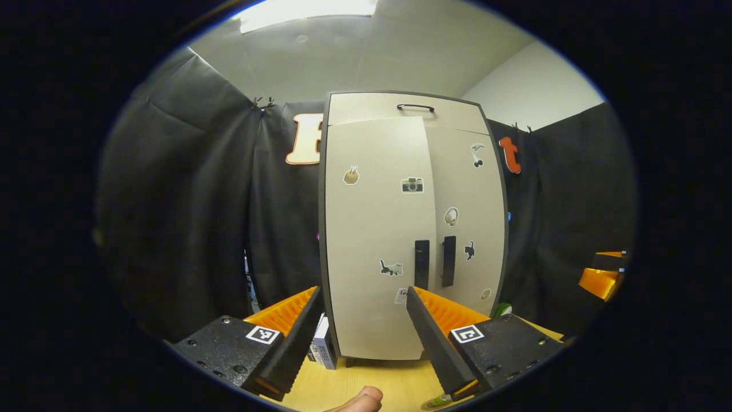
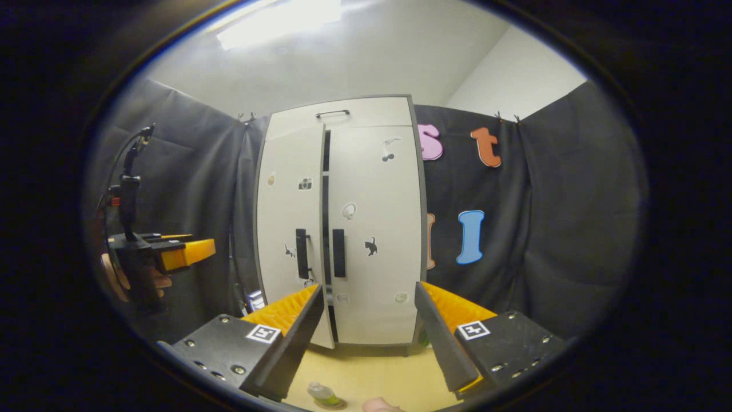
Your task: Grasp the bottle in the cabinet with the left hand and place it on the coaster, then close the right door with the right hand and the left door with the left hand.
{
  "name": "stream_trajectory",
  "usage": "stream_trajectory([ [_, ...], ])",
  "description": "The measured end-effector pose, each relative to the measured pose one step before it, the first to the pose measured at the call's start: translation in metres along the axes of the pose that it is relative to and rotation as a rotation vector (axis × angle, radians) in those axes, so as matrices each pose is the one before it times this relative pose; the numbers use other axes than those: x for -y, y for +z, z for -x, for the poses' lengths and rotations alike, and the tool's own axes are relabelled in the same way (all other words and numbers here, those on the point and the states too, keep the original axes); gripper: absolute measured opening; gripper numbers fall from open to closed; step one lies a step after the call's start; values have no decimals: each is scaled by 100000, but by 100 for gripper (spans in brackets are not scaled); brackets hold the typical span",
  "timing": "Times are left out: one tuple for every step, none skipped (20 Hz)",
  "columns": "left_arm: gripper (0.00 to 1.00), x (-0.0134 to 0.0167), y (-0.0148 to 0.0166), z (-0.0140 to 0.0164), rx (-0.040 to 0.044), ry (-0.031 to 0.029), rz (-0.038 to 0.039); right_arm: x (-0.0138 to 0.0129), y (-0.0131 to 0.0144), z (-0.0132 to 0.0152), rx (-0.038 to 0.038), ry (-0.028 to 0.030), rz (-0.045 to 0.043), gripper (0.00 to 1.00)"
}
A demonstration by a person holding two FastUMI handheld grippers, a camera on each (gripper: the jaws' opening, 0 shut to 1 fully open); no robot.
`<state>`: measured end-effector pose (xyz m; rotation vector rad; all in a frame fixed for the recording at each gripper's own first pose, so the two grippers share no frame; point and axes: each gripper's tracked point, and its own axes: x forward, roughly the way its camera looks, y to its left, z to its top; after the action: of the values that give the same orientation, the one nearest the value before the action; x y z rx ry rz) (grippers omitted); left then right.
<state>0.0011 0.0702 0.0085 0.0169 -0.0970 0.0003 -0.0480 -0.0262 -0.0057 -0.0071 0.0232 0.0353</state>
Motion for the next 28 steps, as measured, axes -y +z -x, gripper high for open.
stream_trajectory([
  [93,-5,122,12,217,-203,567,-79,75,-131,-66,250,-575,96],
  [93,-36,-50,-79,-146,-134,414,9,177,-63,454,19,-465,96],
  [93,-94,55,-86,-134,297,404,30,128,-135,324,191,-123,94],
  [93,-70,50,-56,115,242,453,36,82,-72,426,107,183,94],
  [93,96,-39,-136,-205,-217,314,2,134,-150,534,394,476,94],
  [93,86,-118,-103,-101,-297,43,28,-34,-124,164,455,529,94],
  [93,145,20,-124,215,-394,88,20,15,-65,252,125,240,94],
  [93,204,-43,-164,201,-962,49,-63,-17,4,206,308,181,94],
  [93,182,-144,-115,-286,-950,-214,25,-107,-182,-634,-478,163,94],
  [93,103,-175,-197,-237,-991,-447,297,-174,-103,-777,-1606,-97,96],
  [93,158,-116,-184,-212,-1064,-376,345,93,-86,-35,-2178,-541,96],
  [93,219,-143,-224,-148,-1149,-413,8,280,-79,745,-957,-1461,94],
  [93,49,-150,-178,-94,-722,-278,-454,263,-81,751,1054,-2115,94],
  [93,69,-119,-194,244,-989,-104,-293,226,-103,541,467,-2478,96],
  [93,80,-110,-209,402,-1067,175,-29,131,-86,-467,-111,-2521,96],
  [93,243,-197,-220,6,-1523,303,-62,106,-2,25,-119,-2400,96],
  [93,19,-273,-175,-727,-705,-7,196,175,-92,299,-1062,-1861,96],
  [93,-158,-181,-154,-308,-427,-4,58,6,-50,-141,-405,181,96],
  [93,-1,60,-114,444,-752,-46,144,-52,-17,41,-729,1975,96],
  [93,-37,9,-73,150,-554,-316,393,-88,77,280,-1577,2892,93],
  [93,-39,-5,-33,230,-464,-348,210,-143,89,-16,-1252,3005,93],
  [93,14,-98,-57,-74,-729,-310,-22,-258,-33,-269,-834,1952,96],
  [93,65,-77,32,-66,-783,-267,-214,-134,78,-394,-242,478,96],
  [93,61,-91,-3,114,-715,-262,-359,35,107,-68,245,-537,96],
  [93,-67,-62,52,56,-313,-167,-369,247,2,568,834,-1048,96],
  [93,-44,-36,10,151,-382,-142,-229,399,-12,896,439,-868,96],
  [93,-60,4,-2,88,-282,-64,-173,314,-64,566,67,-166,96],
  [93,-76,-30,-15,-2,-174,18,-247,-43,50,-579,779,215,96],
])
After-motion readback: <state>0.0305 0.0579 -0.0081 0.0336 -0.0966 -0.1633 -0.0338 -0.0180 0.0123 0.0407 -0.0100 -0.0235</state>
